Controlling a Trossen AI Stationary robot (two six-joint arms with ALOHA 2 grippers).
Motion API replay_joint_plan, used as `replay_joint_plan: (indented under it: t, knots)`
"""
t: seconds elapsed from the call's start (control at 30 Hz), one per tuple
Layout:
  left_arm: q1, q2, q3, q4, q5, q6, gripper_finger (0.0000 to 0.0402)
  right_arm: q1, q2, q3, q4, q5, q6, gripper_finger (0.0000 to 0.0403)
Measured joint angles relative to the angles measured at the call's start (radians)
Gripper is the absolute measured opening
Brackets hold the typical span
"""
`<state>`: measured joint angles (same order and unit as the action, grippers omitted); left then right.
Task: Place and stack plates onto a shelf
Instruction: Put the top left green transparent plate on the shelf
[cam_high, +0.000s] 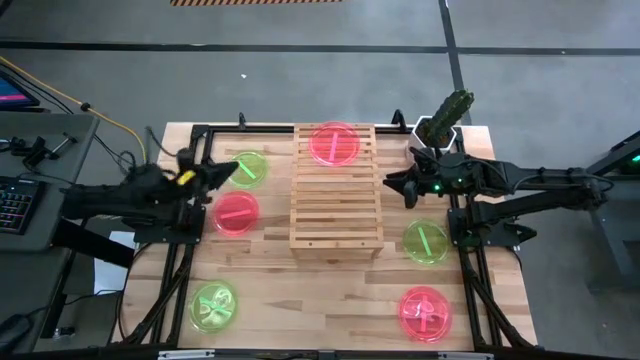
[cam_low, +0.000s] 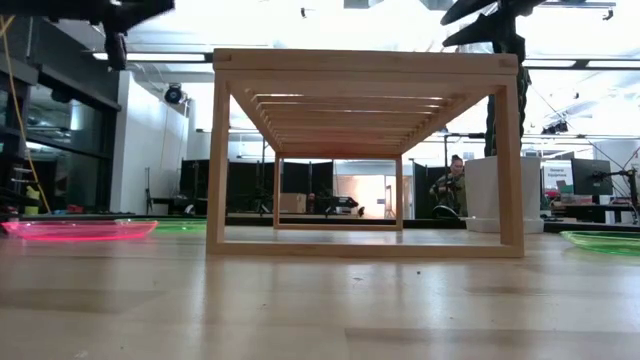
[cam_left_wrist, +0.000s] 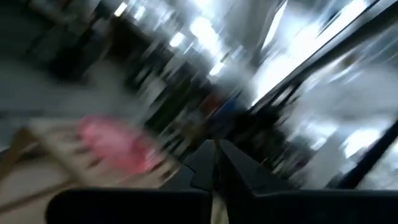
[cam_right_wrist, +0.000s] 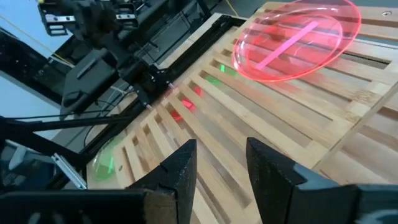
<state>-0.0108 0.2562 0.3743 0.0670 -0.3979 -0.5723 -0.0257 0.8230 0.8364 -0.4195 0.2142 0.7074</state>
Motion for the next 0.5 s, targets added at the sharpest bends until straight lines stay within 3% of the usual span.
replay_joint_plan:
  t: [0.1, 0.23, 0.5]
  knots:
    - [0.041, 0.115, 0.154, -0.326, -0.009, -0.020, 0.0052, -0.014, 0.000, 0.000, -0.001, 0.000, -0.001, 0.0122]
    - [0.110, 0.252, 0.260, -0.669, 0.011, -0.096, 0.0108, -0.023, 0.000, 0.000, -0.001, 0.000, -0.001, 0.0122]
    - [0.239, 0.520, 0.259, -0.830, 0.161, -0.095, 0.0189, -0.027, 0.000, 0.000, -0.002, 0.000, -0.008, 0.0122]
